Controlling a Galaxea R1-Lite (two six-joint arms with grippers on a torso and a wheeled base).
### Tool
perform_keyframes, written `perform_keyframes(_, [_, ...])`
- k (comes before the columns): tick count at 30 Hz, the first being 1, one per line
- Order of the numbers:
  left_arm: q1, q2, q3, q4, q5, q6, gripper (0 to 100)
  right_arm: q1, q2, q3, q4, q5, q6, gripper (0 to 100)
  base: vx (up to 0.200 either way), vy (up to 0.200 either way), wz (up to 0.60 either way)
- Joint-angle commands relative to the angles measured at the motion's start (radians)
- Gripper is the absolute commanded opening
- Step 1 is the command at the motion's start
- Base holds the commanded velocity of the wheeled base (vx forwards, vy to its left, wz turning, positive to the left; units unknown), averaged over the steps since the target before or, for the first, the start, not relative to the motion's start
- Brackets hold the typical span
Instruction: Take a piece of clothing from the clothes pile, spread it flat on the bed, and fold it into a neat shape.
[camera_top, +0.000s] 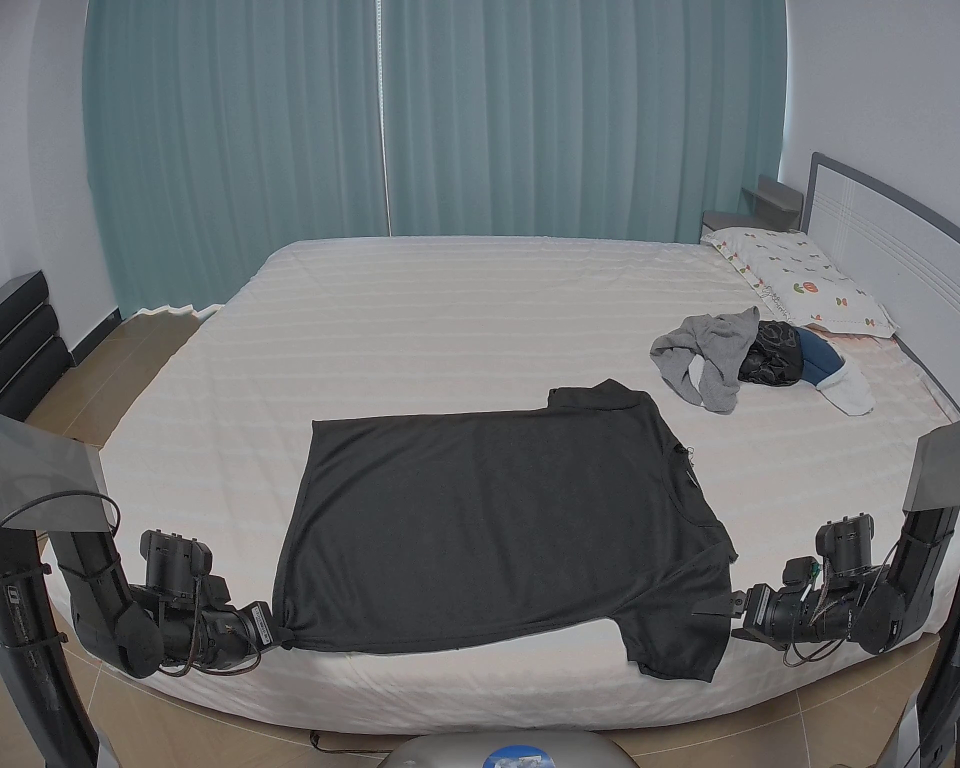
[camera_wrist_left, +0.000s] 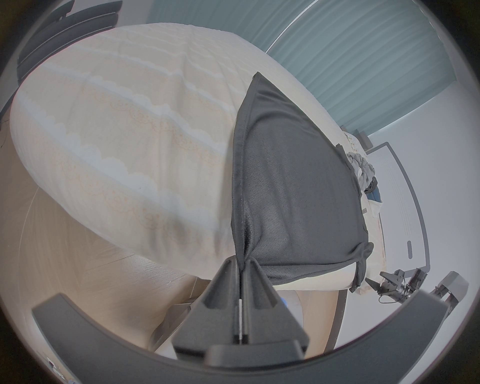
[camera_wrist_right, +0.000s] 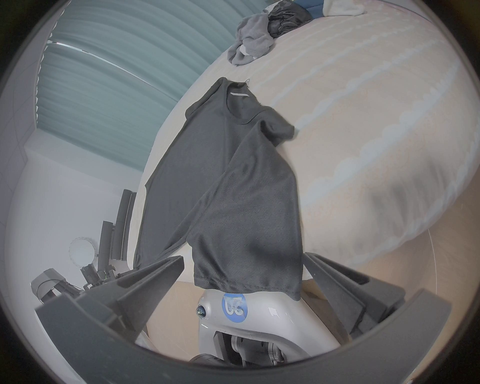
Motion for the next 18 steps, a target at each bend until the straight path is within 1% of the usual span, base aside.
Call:
perform_keyframes(1, [0.0,0.001,-0.001,0.0,0.0,-0.001,0,0.002,0.055,-0.003,-0.026,-0.005,0.002,100,0.0,0.0,0.0])
perform_keyframes(6, [0.001,0.001,-0.001,0.0,0.0,-0.001,0,-0.01,0.085,-0.007,-0.06,-0.011,0.002,100,0.0,0.0,0.0])
perform_keyframes(18, [0.001,0.001,-0.001,0.0,0.0,-0.001,0,-0.012,0.082,-0.007,-0.124,-0.014,0.007,100,0.0,0.0,0.0])
